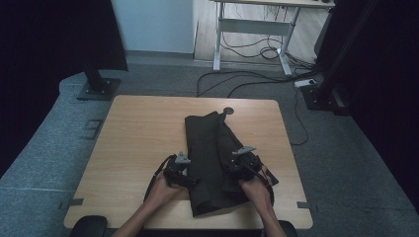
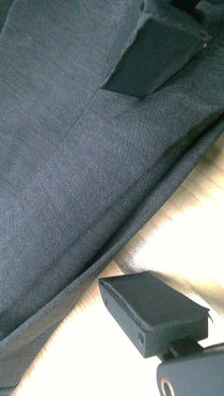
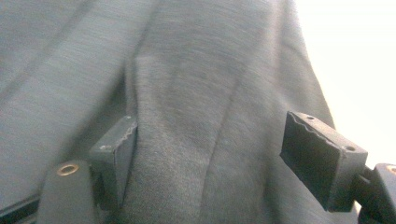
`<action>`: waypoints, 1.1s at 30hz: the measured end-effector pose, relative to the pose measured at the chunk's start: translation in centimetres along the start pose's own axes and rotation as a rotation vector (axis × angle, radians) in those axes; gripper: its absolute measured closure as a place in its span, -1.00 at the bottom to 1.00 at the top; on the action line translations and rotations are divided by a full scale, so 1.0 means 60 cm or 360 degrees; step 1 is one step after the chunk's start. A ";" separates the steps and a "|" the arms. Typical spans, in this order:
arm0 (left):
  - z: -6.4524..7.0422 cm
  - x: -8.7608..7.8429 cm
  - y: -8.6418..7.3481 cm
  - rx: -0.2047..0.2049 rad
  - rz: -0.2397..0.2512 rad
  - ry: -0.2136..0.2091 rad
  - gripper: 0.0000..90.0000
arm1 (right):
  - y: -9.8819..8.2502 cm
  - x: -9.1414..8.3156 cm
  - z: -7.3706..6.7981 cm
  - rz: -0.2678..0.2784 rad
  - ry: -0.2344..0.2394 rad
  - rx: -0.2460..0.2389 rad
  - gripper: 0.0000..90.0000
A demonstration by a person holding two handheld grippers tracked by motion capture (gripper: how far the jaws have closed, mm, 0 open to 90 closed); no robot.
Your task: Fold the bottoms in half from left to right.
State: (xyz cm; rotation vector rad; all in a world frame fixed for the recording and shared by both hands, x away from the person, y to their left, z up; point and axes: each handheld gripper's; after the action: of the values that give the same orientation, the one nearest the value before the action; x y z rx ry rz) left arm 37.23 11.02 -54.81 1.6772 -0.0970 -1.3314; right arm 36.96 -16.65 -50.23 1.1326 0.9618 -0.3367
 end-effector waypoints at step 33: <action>-0.001 -0.001 -0.001 -0.0012 0.0008 -0.0008 -0.86 | -0.033 -0.021 0.062 -0.0002 0.0102 0.0141 -0.61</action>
State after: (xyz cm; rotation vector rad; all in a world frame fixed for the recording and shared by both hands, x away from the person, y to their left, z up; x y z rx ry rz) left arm 37.25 11.13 -54.81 1.6661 -0.0988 -1.3308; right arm 36.68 -21.07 -50.07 1.2297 1.0121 -0.3487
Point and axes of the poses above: each handheld gripper's, and its own axes: x roughly forward along the jaws, y roughly out of its top, z roughly to its right, and after that the axes turned 4 degrees about x, right-handed
